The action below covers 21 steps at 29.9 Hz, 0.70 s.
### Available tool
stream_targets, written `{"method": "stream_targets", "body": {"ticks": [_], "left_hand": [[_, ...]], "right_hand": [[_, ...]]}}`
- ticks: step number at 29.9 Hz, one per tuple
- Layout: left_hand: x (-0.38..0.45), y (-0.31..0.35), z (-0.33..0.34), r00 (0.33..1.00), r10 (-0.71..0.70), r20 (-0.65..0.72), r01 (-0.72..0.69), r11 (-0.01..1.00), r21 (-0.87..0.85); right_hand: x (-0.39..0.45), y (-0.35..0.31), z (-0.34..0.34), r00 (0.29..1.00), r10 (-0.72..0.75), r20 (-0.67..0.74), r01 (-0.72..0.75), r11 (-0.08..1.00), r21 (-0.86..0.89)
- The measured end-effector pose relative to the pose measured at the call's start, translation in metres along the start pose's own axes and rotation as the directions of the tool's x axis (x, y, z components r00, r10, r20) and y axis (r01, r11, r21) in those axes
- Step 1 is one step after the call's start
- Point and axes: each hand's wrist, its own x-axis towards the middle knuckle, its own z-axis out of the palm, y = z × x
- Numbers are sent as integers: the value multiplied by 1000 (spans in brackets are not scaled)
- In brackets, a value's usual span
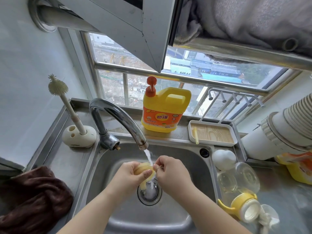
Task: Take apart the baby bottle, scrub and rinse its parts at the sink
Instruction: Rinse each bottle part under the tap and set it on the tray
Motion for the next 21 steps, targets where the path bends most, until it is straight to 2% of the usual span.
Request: {"method": "stream_targets", "body": {"ticks": [3,6,8,11,14,17,21], "left_hand": [[-1,-1,0,999,7,33,-9,998,56],[1,-2,-4,999,4,34,-7,997,81],[2,-1,-9,1000,-15,5,15,999,40],[4,1,-20,999,-15,-33,13,997,-72],[7,2,-24,1000,2,8,-1,995,-96],[9,4,-20,999,9,51,-7,999,-32],[9,5,-10,996,42,80,-48,997,68]], "right_hand": [[-2,-4,2,999,-23,24,25,998,-64],[-4,-3,-2,991,-135,26,137,980,-146],[-4,2,-12,982,-189,23,191,970,-150],[-2,14,-25,979,-197,48,202,970,-137],[2,23,-33,977,-207,45,210,976,-66],[6,19,-32,963,-270,22,271,962,-19],[9,6,-29,935,-355,19,353,922,-158]]}}
